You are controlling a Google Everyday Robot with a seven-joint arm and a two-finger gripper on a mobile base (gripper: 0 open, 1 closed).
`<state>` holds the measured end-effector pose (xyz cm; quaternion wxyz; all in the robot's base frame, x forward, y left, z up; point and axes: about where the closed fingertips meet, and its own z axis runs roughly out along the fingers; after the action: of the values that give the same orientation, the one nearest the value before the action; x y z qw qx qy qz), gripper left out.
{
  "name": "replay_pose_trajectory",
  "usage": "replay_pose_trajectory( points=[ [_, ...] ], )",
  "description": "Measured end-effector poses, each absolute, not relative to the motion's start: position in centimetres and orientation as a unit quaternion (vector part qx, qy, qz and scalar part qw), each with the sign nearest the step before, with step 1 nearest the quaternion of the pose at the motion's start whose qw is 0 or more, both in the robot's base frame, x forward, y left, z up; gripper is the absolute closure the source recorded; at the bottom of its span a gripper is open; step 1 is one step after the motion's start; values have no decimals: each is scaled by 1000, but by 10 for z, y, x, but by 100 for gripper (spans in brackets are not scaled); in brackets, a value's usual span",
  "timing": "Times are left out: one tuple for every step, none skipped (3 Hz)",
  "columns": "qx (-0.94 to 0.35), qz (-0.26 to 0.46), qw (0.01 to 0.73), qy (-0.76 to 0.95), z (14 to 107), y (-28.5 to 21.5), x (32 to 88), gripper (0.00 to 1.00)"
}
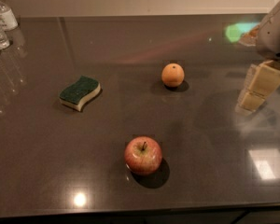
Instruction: Move orange near apple
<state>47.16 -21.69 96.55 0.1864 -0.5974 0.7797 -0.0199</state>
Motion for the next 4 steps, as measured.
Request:
replay_pose_trajectory(
  points=[
    [-586, 12, 214, 781, 952, -212, 503, 0],
    [-580, 51, 243, 776, 935, -197, 529, 0],
    [-574, 83, 266, 770, 920, -179, 550, 0],
    [-573, 101, 281, 763, 907, -165, 568, 0]
  ],
)
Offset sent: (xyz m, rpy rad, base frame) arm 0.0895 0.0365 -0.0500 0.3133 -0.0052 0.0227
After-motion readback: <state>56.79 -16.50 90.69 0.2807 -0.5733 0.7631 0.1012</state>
